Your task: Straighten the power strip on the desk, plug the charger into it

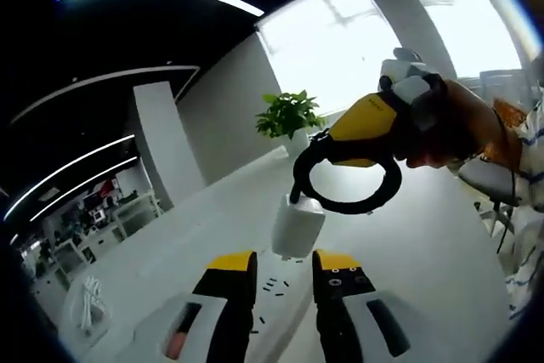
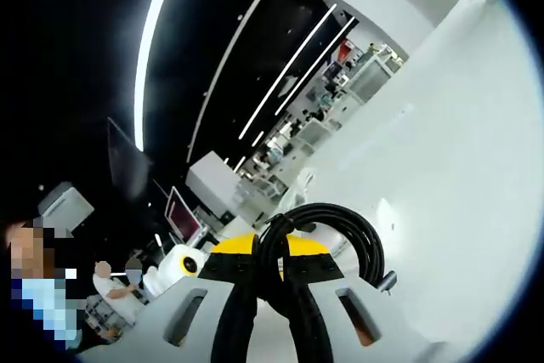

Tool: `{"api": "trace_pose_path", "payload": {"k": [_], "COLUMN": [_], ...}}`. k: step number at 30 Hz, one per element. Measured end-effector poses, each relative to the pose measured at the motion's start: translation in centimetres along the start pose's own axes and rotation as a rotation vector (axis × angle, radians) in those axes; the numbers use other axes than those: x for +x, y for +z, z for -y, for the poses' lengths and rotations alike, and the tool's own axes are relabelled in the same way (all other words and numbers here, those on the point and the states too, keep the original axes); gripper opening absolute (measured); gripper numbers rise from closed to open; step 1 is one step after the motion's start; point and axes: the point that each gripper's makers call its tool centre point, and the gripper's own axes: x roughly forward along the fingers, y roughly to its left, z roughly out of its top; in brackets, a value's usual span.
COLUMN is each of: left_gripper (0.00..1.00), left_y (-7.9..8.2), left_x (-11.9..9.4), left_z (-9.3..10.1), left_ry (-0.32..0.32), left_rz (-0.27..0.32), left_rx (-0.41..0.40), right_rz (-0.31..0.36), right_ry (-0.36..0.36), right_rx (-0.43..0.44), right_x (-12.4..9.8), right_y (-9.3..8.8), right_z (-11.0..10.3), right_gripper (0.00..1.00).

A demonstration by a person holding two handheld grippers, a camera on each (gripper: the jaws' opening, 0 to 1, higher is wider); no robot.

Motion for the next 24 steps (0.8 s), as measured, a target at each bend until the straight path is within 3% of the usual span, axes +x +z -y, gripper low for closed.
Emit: {"api": "trace_pose_path", "payload": {"k": [11,20,24], "left_gripper": [0.38,0.37,0.32], "left_y": [0.0,0.8,1.0], "left_x": [1.2,2.1,2.2], "left_z": [1.4,1.4,0.9], "left_ry": [0.0,0.007,0.02], "left_rz": [0.0,0.013,0.017], "left_rx": [0.048,0.097,0.12], "right_rz": [-0.003,0.0,0.001], "right_ry": [0.02,0.021,0.026], "right_rx": [0.014,0.027,0.039], "right_x": [0.1,0.2,0.2], "right_y": [-0.1,-0.3,-0.2], "right_z": [-0.1,-0.3,-0.4], "right_gripper": [0.1,0.1,0.1]}}
